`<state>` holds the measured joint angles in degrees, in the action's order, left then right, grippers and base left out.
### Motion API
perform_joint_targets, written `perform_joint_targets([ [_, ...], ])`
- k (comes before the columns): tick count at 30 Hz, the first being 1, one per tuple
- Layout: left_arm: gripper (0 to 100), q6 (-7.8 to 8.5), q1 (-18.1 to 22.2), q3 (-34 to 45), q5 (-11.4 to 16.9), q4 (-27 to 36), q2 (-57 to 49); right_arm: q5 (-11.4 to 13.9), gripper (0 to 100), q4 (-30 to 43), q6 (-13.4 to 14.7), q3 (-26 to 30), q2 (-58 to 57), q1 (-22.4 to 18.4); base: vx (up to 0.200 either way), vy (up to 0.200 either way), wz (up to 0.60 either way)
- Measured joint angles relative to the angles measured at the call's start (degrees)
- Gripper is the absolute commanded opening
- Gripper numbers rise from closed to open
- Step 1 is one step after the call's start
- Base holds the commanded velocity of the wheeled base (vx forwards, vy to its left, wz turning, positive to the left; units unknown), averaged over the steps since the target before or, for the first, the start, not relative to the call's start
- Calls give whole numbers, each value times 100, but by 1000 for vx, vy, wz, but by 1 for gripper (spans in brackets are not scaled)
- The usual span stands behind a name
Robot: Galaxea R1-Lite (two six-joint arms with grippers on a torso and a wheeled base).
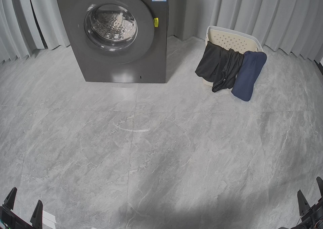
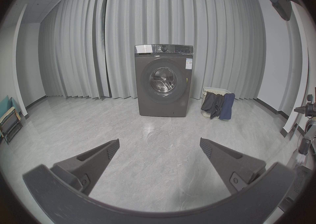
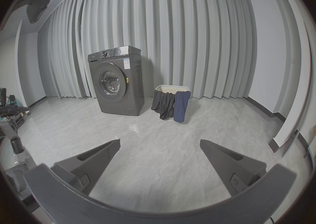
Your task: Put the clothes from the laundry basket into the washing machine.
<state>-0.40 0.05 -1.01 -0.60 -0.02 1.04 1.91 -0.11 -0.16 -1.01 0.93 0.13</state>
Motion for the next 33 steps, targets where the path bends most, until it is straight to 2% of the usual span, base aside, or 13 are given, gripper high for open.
perform_joint_targets([
  [11,100,-52,5,0,-5,-2,0,0,100,-2,0,0,0,2,0,0,0],
  [23,100,-88,2,0,-5,-5,0,7,100,4,-6,0,0,0,200,0,0],
  [29,100,-46,2,0,6,-5,0,7,100,4,-17,0,0,0,0,0,0],
  [33,100,-46,5,0,6,-5,0,9,100,1,-22,0,0,0,0,0,-450],
])
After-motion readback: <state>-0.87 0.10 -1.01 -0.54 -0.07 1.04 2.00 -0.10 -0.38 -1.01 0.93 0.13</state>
